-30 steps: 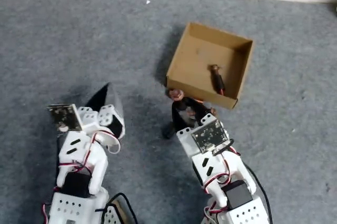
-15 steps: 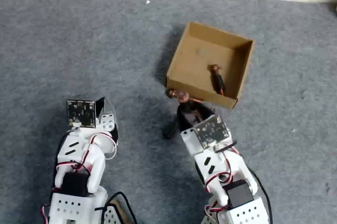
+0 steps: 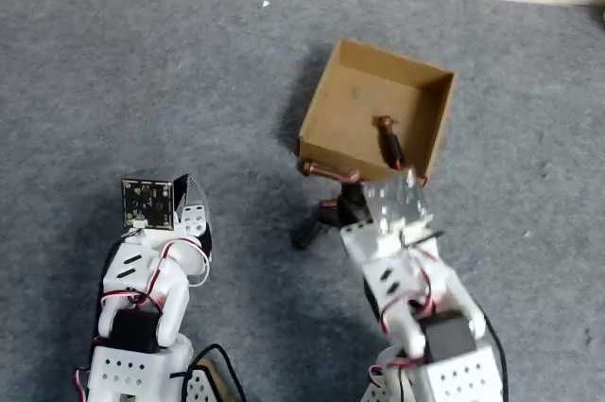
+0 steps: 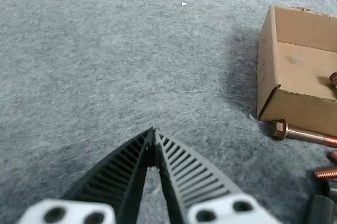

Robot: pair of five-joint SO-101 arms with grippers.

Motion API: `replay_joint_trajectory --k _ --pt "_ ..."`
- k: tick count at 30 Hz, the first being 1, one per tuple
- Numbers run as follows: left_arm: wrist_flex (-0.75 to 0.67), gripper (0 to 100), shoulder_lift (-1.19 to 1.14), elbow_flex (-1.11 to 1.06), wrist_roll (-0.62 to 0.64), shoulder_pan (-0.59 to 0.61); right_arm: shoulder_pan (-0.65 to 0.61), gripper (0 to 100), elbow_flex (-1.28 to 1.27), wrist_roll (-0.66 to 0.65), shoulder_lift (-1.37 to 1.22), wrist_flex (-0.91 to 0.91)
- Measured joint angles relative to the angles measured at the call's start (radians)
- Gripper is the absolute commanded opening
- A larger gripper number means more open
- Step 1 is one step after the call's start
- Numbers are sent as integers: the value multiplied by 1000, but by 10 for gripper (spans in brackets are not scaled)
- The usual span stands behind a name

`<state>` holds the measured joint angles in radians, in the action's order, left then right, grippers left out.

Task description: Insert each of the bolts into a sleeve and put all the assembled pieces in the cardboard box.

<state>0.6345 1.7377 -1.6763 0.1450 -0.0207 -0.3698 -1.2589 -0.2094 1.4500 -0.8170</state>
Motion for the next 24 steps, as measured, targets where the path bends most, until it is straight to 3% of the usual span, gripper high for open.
replay_joint_trajectory --k 11,24 --pt "0 7 0 0 0 0 158 6 574 0 -850 2" --pt "0 7 0 0 0 0 229 20 1056 0 -1547 3"
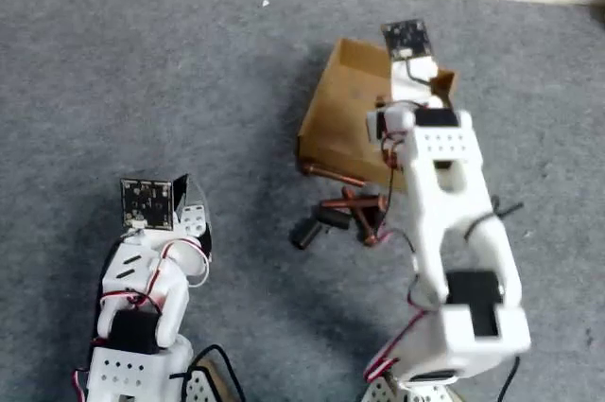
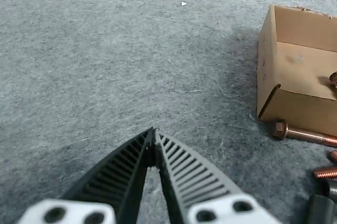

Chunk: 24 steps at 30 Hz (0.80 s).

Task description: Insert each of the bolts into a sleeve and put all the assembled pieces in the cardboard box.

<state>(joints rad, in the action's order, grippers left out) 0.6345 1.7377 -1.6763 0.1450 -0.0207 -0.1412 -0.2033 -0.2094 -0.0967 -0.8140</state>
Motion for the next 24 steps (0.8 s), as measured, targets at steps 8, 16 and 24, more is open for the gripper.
replay_joint_trajectory --k 8,16,24 --pt "0 7 0 0 0 0 0 134 199 0 -117 -126" --pt "0 7 0 0 0 0 0 134 416 0 -117 -470" --pt "0 7 0 0 0 0 0 87 468 0 -117 -694"
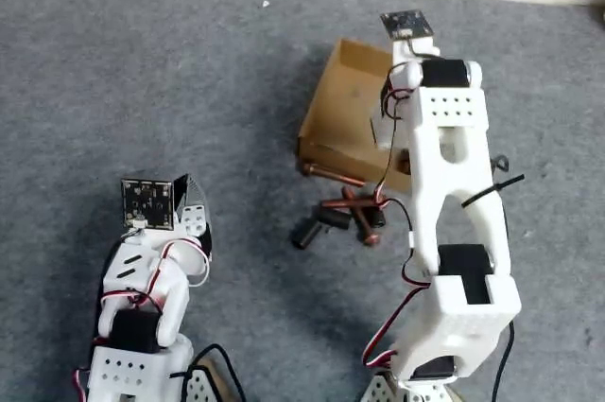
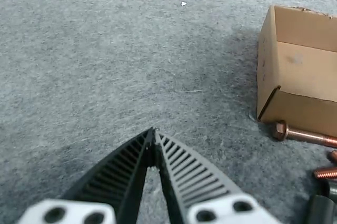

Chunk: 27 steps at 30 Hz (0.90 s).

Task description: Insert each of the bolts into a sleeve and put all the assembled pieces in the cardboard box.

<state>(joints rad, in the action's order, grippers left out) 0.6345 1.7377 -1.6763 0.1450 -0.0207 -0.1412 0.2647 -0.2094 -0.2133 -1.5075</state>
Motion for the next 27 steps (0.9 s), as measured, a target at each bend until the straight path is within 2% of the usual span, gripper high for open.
replay_joint_trajectory --k 5,10,16,20,27 --pt "0 7 0 0 0 0 0 87 -40 0 98 -32" --pt "0 7 0 0 0 0 -60 87 -259 0 284 -6" --pt "0 7 0 0 0 0 -133 91 -641 0 500 172" --pt "0 7 0 0 0 0 -206 154 -847 -5 571 305" --pt "0 7 0 0 0 0 -304 166 -974 -147 583 443"
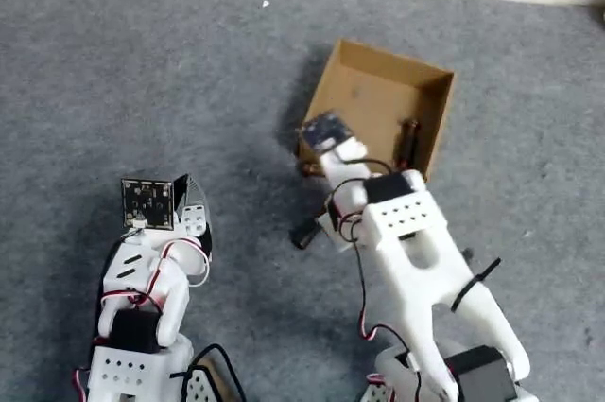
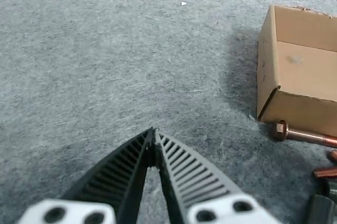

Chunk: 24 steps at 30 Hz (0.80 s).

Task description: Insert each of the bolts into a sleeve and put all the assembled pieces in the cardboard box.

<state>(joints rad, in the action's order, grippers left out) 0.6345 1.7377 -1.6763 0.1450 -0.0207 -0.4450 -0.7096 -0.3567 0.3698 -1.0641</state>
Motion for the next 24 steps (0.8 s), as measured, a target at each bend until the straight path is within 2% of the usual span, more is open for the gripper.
replay_joint_trajectory --k 6,17,21,24 --pt "0 7 0 0 0 0 -26 166 0 -23 -23 87" --pt "0 7 0 0 0 0 -31 159 120 -23 -425 138" --pt "0 7 0 0 0 0 -25 18 133 -98 -446 137" --pt "0 7 0 0 0 0 -18 11 149 -129 -454 143"
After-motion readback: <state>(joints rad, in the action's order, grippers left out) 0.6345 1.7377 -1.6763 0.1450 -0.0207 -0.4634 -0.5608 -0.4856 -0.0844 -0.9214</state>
